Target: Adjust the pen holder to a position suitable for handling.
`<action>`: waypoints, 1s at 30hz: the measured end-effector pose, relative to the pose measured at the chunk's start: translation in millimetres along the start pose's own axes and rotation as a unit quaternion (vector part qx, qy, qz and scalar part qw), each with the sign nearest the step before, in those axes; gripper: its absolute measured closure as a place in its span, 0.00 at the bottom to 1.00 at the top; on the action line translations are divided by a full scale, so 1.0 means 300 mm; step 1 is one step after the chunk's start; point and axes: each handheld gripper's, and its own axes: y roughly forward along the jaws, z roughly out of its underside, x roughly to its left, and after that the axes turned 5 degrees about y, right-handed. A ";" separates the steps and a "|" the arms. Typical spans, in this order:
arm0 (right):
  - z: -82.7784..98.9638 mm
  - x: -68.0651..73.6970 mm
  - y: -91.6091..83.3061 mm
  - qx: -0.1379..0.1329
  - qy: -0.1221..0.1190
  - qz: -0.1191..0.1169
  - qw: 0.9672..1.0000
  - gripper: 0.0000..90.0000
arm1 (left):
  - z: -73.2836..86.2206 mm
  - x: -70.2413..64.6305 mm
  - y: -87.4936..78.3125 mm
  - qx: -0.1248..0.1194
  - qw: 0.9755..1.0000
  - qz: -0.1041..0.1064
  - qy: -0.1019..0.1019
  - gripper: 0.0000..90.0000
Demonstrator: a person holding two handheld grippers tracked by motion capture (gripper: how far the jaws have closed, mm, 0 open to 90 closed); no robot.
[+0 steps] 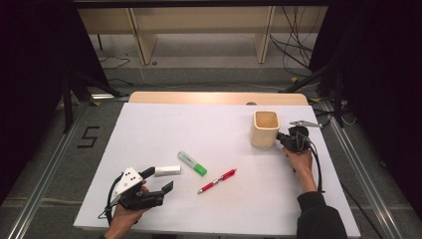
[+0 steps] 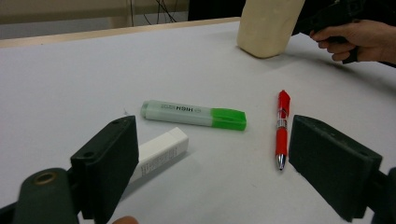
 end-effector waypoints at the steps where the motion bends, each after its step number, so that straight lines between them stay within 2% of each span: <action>1: 0.000 0.006 0.004 0.000 0.001 -0.002 1.000 1.00 | 0.000 0.000 0.000 0.000 1.000 0.000 0.000 0.18; 7: -0.006 0.060 0.036 0.007 -0.010 -0.016 1.000 1.00 | -0.002 0.004 -0.003 0.000 1.000 -0.002 0.000 0.18; 13: -0.021 0.128 0.080 0.018 -0.033 -0.018 0.999 1.00 | -0.003 0.006 -0.006 -0.003 1.000 -0.005 -0.002 0.18; 17: -0.027 0.166 0.108 0.024 -0.040 -0.023 0.999 1.00 | -0.003 0.005 -0.007 -0.004 1.000 -0.004 -0.001 0.18; 30: -0.044 0.297 0.173 0.036 -0.080 -0.033 0.996 1.00 | -0.004 0.006 -0.008 -0.005 1.000 -0.004 0.000 0.18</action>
